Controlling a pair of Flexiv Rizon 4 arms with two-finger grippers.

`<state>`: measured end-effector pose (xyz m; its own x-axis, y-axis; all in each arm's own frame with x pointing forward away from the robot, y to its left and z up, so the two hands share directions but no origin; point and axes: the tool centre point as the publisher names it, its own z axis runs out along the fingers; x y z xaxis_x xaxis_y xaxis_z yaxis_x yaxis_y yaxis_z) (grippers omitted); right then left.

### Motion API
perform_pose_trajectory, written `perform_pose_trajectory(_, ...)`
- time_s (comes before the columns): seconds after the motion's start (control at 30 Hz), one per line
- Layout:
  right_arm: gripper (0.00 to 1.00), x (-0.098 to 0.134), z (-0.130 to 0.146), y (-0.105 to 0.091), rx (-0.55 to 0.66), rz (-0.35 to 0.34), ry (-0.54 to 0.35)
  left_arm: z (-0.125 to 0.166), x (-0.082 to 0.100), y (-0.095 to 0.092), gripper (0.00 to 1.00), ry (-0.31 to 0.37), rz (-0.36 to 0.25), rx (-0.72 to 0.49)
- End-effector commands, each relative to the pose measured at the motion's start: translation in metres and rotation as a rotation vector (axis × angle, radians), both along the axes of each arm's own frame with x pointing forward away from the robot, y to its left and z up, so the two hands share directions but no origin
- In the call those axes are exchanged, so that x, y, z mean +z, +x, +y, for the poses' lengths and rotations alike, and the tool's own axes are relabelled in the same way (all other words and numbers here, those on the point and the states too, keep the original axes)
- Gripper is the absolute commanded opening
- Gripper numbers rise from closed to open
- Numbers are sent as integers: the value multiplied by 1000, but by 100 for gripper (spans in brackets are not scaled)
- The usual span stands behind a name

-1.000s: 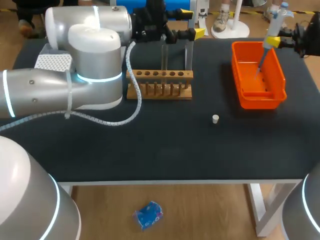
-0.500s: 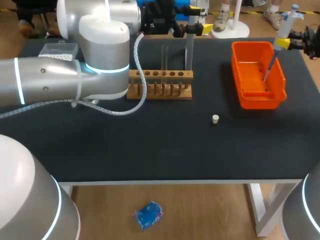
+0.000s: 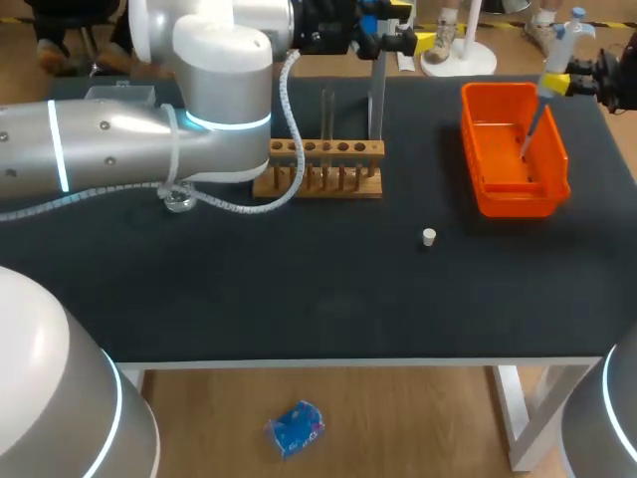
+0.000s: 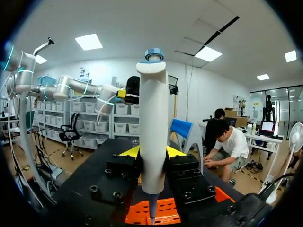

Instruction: Invert the test tube, pick up the pipette, mount the tip to pipette, aspirate from beaker and dispense into the tube, eject the tip, return the pipette, and cap with the stopper.

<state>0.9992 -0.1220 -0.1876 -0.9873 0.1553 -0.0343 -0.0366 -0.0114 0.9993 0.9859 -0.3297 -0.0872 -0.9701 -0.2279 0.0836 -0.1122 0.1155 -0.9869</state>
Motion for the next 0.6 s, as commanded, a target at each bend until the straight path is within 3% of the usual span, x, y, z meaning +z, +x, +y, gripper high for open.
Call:
perform_pose_trajectory(0.03,0,-1,-3,3,16,0,1,-16,4,7,100,1,-11,-10)
perform_pose_trajectory(0.23,0,-1,-3,3,16,0,1,-42,10,10,100,-4,-12,-64)
perform_pose_trajectory(0.43,0,-1,-3,3,16,0,1,-71,16,9,100,33,-97,-74)
perform_pose_trajectory(0.5,0,-1,-3,3,16,0,1,-79,20,7,100,29,-139,-45)
perform_pose_trajectory(0.6,0,-1,-3,3,16,0,1,-84,25,6,100,5,-146,-35)
